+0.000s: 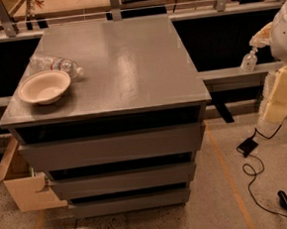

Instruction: Open top drawer

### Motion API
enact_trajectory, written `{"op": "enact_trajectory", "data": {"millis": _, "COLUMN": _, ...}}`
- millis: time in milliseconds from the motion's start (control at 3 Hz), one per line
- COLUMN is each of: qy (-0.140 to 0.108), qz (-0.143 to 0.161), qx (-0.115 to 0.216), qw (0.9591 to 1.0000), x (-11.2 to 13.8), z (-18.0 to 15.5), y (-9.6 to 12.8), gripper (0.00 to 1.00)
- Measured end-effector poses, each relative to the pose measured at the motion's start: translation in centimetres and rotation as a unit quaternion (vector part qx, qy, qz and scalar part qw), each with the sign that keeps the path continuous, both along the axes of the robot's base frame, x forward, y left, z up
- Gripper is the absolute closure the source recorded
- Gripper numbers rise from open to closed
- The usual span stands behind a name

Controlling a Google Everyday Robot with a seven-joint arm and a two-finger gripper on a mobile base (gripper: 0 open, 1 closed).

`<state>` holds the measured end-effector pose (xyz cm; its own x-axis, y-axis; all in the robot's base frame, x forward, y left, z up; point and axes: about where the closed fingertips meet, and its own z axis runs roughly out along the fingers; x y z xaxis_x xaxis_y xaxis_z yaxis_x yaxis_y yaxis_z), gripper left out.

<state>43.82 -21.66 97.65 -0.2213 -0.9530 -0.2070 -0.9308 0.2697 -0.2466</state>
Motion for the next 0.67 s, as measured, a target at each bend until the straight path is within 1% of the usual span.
{"op": "enact_trajectory", "data": {"millis": 333, "qy": 0.0, "qz": 0.0, "qx": 0.0, "qw": 1.0, "x": 0.0, "z": 0.0, "y": 0.0, "gripper": 0.0}}
{"op": "enact_trajectory", "data": {"millis": 667, "qy": 0.006, "qz": 0.016, "qx": 0.007, "qw": 0.9998, "x": 0.0, "z": -1.4, "y": 1.1, "gripper": 0.0}}
